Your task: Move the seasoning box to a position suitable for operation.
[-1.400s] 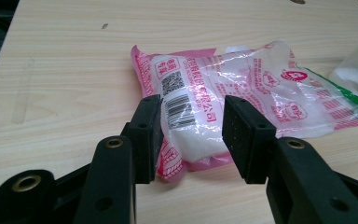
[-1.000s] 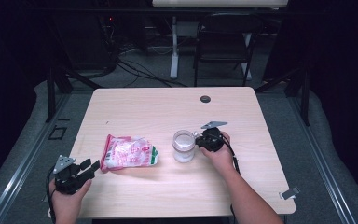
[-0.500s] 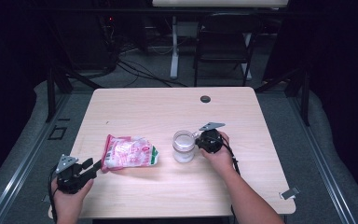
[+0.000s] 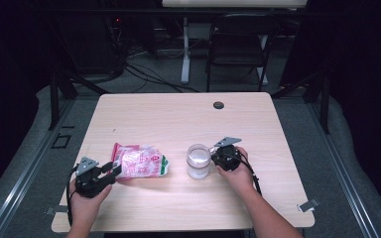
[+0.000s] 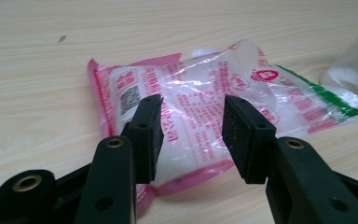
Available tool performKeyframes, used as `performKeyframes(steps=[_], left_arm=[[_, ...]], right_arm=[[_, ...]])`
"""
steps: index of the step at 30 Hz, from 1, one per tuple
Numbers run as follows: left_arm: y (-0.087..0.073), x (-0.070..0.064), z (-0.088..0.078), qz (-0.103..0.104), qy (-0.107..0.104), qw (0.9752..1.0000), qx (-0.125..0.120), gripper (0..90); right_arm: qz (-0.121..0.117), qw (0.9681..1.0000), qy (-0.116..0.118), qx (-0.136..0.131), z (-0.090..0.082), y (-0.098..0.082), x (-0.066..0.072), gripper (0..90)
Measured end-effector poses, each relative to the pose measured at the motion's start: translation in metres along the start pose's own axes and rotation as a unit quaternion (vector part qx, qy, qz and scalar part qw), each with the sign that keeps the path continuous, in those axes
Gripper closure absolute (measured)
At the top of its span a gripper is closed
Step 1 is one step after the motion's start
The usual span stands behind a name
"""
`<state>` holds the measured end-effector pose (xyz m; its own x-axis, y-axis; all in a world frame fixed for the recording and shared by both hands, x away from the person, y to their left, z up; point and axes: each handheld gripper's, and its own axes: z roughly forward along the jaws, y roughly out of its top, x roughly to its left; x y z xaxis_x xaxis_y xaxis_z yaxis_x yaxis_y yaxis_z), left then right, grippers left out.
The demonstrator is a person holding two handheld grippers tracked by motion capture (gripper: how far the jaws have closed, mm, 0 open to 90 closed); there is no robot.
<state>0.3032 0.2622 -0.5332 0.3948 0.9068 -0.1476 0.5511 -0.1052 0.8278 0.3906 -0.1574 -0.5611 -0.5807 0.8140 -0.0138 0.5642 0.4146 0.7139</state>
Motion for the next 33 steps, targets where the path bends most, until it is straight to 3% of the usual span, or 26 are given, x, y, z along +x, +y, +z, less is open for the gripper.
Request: performKeyframes(steps=[6, 14, 18, 22, 25, 28, 33], left_arm=[[0.009, -0.008, 0.013, 0.007, -0.025, 0.9997, 0.0, 59.3], [0.021, -0.025, 0.03, 0.021, -0.06, 0.998, 0.003, 61.8], [0.026, -0.035, 0.035, 0.033, -0.064, 0.9974, 0.004, 61.1], [0.032, -0.042, 0.04, 0.044, -0.069, 0.9967, 0.006, 59.7], [0.037, -0.048, 0.041, 0.041, -0.068, 0.9969, 0.003, 57.9], [0.043, -0.053, 0.039, 0.04, -0.077, 0.9962, -0.005, 53.3], [0.053, -0.064, 0.041, 0.026, -0.106, 0.994, -0.011, 49.8]], right_arm=[[-0.008, 1.0, -0.003, 0.002, -0.011, -0.01, 0.01, 83.1], [0.009, 0.9999, 0.012, 0.004, -0.026, -0.023, 0.021, 80.6], [0.027, 0.9991, 0.032, 0.008, -0.032, -0.029, 0.02, 75.7], [0.03, 0.9989, 0.034, 0.006, -0.04, -0.036, 0.02, 70.9], [0.031, 0.9986, 0.042, 0.012, -0.05, -0.039, 0.022, 66.9], [0.008, 0.9994, 0.029, 0.016, -0.066, -0.037, 0.024, 63.8], [0.027, 0.9986, 0.046, 0.004, -0.094, -0.032, 0.024, 64.0]])
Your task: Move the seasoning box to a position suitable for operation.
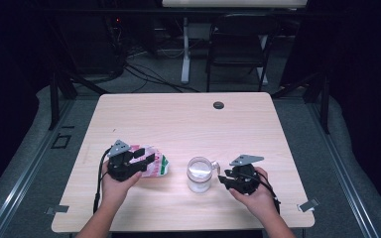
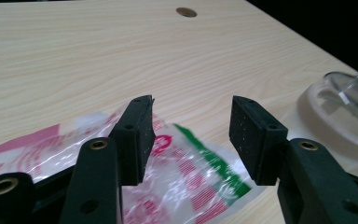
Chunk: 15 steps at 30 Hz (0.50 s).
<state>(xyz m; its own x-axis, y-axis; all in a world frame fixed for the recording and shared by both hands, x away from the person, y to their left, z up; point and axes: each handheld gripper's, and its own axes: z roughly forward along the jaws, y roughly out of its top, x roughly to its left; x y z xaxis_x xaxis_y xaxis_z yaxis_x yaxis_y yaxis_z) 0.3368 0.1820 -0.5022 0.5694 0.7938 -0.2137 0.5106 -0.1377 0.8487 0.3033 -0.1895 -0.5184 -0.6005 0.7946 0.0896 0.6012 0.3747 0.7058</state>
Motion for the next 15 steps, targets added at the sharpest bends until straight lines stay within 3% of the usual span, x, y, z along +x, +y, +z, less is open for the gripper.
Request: performKeyframes(steps=[4, 9, 13, 15], left_arm=[[0.013, -0.013, 0.004, 0.004, -0.025, 0.9996, 0.009, 51.2], [0.022, -0.032, 0.012, 0.029, -0.024, 0.9991, 0.019, 50.3], [0.022, -0.043, 0.021, 0.032, -0.047, 0.9983, 0.014, 51.5], [0.018, -0.047, 0.024, 0.041, -0.049, 0.9978, 0.019, 52.1]], right_arm=[[0.012, 0.9999, -0.005, -0.001, -0.014, 0.007, 0.0, 62.9], [0.032, 0.9992, -0.002, -0.024, -0.022, 0.024, -0.002, 60.7], [0.043, 0.9983, 0.02, -0.034, -0.023, 0.038, -0.004, 62.0], [0.039, 0.9985, 0.013, -0.036, -0.022, 0.043, -0.003, 63.8]])
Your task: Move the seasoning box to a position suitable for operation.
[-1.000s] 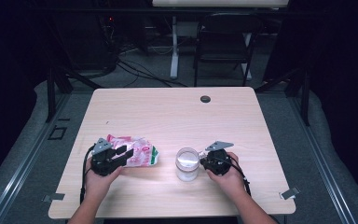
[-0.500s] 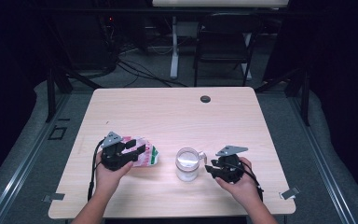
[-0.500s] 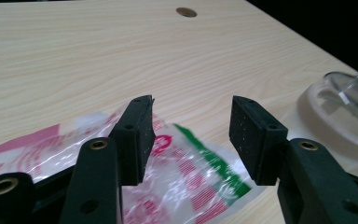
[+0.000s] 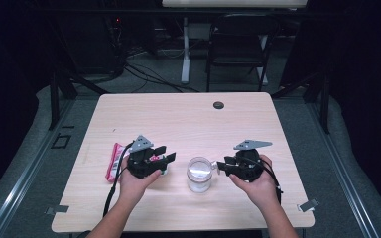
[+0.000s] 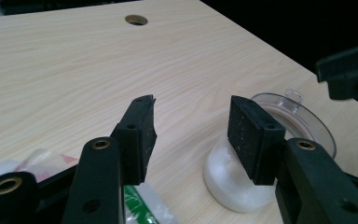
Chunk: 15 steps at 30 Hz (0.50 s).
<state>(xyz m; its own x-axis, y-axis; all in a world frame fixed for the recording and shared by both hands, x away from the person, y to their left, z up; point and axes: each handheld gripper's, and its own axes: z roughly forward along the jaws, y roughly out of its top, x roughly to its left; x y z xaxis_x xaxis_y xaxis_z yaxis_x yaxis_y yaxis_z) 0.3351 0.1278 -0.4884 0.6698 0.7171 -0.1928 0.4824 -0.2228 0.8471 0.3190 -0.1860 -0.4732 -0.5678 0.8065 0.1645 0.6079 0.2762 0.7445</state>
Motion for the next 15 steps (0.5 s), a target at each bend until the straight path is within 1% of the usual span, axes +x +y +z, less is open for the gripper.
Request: performKeyframes(steps=[1, 2, 3, 4, 6, 8, 9, 12, 15], left_arm=[[-0.003, -0.002, 0.001, 0.005, -0.003, 1.0, -0.003, 53.2], [-0.006, -0.003, 0.002, 0.008, -0.012, 0.9999, -0.003, 54.2], [-0.009, -0.004, 0.003, 0.009, -0.019, 0.9998, -0.001, 56.9], [-0.011, -0.005, 0.003, 0.012, -0.025, 0.9996, 0.004, 59.1], [-0.016, -0.007, 0.006, 0.025, -0.022, 0.9994, 0.01, 60.4], [-0.021, -0.01, 0.006, 0.027, -0.018, 0.9994, 0.012, 63.2], [-0.023, -0.011, 0.006, 0.029, -0.02, 0.9993, 0.015, 65.0], [-0.029, -0.013, 0.004, 0.035, -0.02, 0.999, 0.019, 67.0], [-0.035, -0.014, 0.003, 0.028, -0.022, 0.9992, 0.02, 70.2]], right_arm=[[-0.001, 1.0, -0.002, 0.002, 0.0, 0.001, 0.0, 64.3], [0.002, 1.0, -0.002, -0.004, 0.002, 0.001, 0.001, 65.2], [0.004, 0.9999, -0.007, -0.012, 0.003, 0.0, 0.001, 67.7], [0.007, 0.9998, -0.008, -0.017, 0.005, -0.001, 0.001, 69.1], [0.01, 0.9998, -0.004, -0.014, 0.008, -0.003, 0.0, 71.1], [0.019, 0.9997, 0.007, -0.016, 0.009, -0.005, 0.0, 72.1], [0.019, 0.9996, 0.01, -0.016, 0.009, -0.005, 0.0, 72.2], [0.017, 0.9995, 0.007, -0.025, 0.01, -0.006, 0.002, 73.6], [0.023, 0.9991, 0.014, -0.032, 0.009, -0.007, 0.002, 76.5]])
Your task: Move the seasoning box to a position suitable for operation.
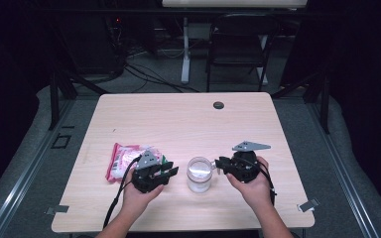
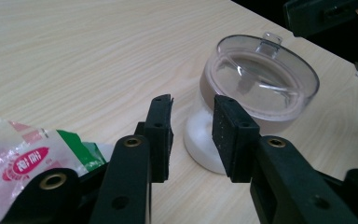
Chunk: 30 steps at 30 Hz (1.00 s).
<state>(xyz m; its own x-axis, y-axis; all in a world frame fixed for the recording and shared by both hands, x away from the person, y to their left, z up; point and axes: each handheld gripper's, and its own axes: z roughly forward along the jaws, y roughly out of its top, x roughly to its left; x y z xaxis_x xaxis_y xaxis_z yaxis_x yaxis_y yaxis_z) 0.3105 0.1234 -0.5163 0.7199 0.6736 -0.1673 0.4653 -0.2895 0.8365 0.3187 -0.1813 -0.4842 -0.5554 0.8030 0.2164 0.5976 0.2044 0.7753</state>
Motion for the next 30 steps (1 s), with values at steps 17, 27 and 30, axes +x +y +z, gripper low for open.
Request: performKeyframes(steps=[17, 27, 30], left_arm=[[-0.013, -0.012, 0.004, -0.005, -0.042, 0.9985, 0.034, 88.2], [-0.012, -0.02, 0.009, 0.01, -0.056, 0.9977, 0.036, 90.0], [-0.012, -0.023, 0.012, 0.013, -0.062, 0.9973, 0.037, 90.0]], right_arm=[[0.032, 0.9992, 0.021, -0.015, 0.01, 0.003, -0.007, 83.0], [0.031, 0.9994, 0.012, -0.006, 0.014, 0.0, -0.006, 83.8], [0.036, 0.9992, 0.013, -0.008, 0.013, -0.001, -0.007, 85.9]])
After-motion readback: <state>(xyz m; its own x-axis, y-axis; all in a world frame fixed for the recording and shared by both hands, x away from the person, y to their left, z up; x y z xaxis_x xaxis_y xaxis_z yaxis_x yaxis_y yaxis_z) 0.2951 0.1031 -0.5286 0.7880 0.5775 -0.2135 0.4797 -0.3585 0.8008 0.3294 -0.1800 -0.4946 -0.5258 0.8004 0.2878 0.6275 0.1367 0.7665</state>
